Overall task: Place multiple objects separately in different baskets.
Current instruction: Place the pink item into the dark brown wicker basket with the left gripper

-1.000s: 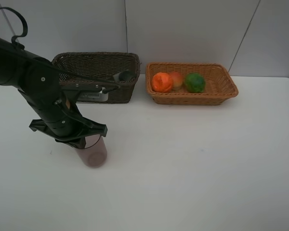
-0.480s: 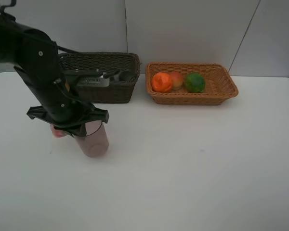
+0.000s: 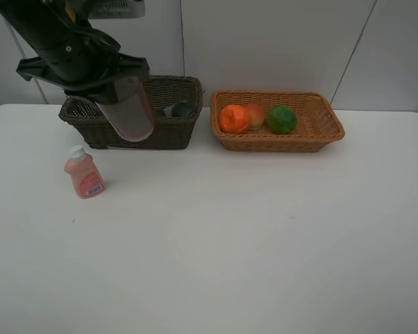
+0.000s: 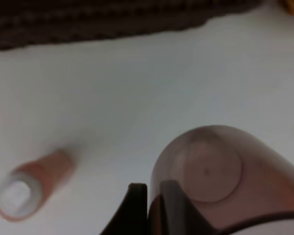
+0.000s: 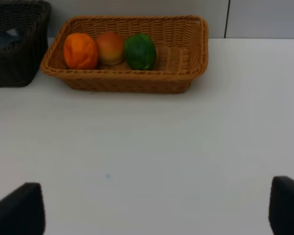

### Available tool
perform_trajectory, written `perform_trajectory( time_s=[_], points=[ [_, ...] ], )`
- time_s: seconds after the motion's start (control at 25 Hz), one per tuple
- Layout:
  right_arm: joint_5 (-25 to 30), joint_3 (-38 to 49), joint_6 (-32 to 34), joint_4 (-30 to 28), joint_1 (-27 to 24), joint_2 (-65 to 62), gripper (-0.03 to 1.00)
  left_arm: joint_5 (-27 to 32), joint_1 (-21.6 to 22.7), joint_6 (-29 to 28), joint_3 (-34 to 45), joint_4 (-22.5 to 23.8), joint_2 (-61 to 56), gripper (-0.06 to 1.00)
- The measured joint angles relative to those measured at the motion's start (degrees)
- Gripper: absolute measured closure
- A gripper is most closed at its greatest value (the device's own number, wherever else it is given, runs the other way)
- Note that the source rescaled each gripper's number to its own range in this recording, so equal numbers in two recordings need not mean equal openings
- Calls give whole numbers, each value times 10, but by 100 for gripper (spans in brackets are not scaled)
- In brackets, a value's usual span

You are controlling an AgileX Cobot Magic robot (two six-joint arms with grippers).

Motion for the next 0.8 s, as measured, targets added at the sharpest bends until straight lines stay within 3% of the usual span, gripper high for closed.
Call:
perform_trajectory(
  time_s=[0.36,0.8],
  points=[
    [0,0,1,0,0,0,-1,-145,100,0,-9,121,28,94],
    [0,0,1,1,0,0,-1,-352,151,0,-9,143,169,94]
  ],
)
